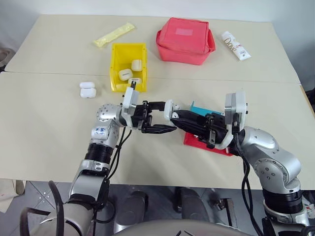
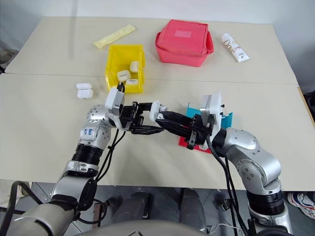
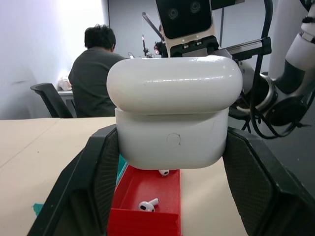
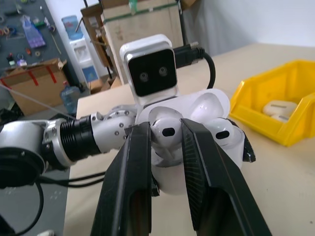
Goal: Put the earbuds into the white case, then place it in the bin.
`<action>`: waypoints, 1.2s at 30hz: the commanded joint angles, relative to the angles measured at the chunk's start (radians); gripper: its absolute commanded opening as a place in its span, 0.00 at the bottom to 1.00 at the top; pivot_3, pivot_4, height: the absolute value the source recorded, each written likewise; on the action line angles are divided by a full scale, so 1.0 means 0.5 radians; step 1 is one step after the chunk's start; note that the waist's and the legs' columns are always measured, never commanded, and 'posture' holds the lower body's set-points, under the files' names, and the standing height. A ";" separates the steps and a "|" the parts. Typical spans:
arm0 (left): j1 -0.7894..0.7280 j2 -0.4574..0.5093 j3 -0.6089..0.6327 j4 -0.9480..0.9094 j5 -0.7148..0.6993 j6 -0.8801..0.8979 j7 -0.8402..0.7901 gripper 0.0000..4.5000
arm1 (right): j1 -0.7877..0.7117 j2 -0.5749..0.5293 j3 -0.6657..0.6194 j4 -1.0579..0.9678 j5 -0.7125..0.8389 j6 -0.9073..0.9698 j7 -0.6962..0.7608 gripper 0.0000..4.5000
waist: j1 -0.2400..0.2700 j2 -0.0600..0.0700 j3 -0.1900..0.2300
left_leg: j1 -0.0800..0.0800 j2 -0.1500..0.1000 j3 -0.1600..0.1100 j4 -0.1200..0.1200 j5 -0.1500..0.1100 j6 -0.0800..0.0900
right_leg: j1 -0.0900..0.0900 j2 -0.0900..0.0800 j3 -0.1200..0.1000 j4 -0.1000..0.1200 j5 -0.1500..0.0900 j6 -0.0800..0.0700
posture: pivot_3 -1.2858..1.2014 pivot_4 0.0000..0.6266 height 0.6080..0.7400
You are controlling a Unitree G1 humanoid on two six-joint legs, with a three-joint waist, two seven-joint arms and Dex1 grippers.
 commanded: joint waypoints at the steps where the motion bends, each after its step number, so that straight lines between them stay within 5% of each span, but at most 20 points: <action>1: -0.066 -0.027 0.055 -0.125 -0.094 -0.072 -0.007 0.62 | 0.037 -0.081 0.069 0.085 -0.027 0.160 -0.016 0.11 | 0.000 0.000 0.000 | 0.000 0.000 0.000 0.000 0.000 0.000 | 0.000 0.000 0.000 0.000 0.000 0.000 | 0.52 0.24 1.00; 13: -0.049 -0.031 0.034 -0.102 -0.057 -0.145 -0.042 0.62 | -0.061 -0.136 0.111 0.085 0.003 0.254 -0.019 0.11 | 0.001 0.000 0.000 | 0.000 0.000 0.000 0.000 0.000 0.000 | 0.000 0.000 0.000 0.000 0.000 0.000 | 0.52 0.24 1.00; 19: -0.046 -0.029 0.035 -0.097 -0.043 -0.148 -0.038 0.62 | -0.102 -0.125 0.085 0.044 0.006 0.214 -0.038 0.53 | 0.001 0.000 0.000 | 0.000 0.000 0.000 0.001 0.000 0.000 | 0.000 0.000 0.000 0.000 0.000 0.000 | 0.52 0.24 1.00; 36: -0.091 0.053 0.053 0.003 0.000 -0.172 -0.072 0.62 | -0.176 -0.256 -0.148 -0.167 0.165 0.336 -0.158 0.53 | 0.004 -0.001 0.000 | -0.001 0.000 0.000 0.001 0.000 0.000 | 0.000 -0.001 0.000 0.000 0.000 0.000 | 0.52 0.24 1.00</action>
